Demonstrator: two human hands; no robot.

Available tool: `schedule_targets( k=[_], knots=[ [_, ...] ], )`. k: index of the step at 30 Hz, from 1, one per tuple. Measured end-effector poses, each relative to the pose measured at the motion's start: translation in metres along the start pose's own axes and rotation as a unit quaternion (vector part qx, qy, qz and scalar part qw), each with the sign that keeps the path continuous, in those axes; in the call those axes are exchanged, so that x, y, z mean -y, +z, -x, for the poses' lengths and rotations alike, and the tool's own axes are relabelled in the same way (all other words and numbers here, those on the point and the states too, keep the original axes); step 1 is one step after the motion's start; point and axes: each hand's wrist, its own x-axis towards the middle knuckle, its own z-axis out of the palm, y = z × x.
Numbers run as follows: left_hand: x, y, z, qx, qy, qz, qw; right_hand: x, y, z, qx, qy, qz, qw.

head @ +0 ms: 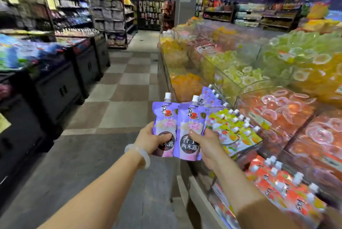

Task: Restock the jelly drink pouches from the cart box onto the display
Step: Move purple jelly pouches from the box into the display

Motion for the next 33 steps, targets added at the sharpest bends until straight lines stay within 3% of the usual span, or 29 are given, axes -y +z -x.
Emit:
schedule_targets(
  k=[6, 11, 17, 25, 30, 33],
  knots=[
    [-0.035, -0.056, -0.114, 0.034, -0.004, -0.020, 0.999, -0.003, 0.064, -0.102, -0.040, 0.013, -0.032, 0.999],
    [-0.049, -0.058, -0.202, 0.071, -0.009, -0.013, 0.997, 0.002, 0.074, -0.171, -0.089, 0.010, -0.029, 0.996],
    [-0.048, -0.027, -0.298, 0.110, -0.018, -0.014, 0.994, 0.008, 0.049, -0.257, -0.162, 0.028, 0.056, 0.985],
    [-0.081, 0.023, -0.436, 0.153, -0.010, -0.032, 0.988, 0.032, 0.023, -0.380, -0.205, 0.017, -0.039, 0.978],
    [-0.094, 0.073, -0.499, 0.228, 0.013, -0.086, 0.970, 0.051, -0.007, -0.418, -0.267, -0.023, -0.026, 0.963],
    [-0.079, 0.099, -0.527, 0.291, -0.024, -0.125, 0.948, 0.036, -0.027, -0.424, -0.332, -0.016, -0.013, 0.943]
  ],
)
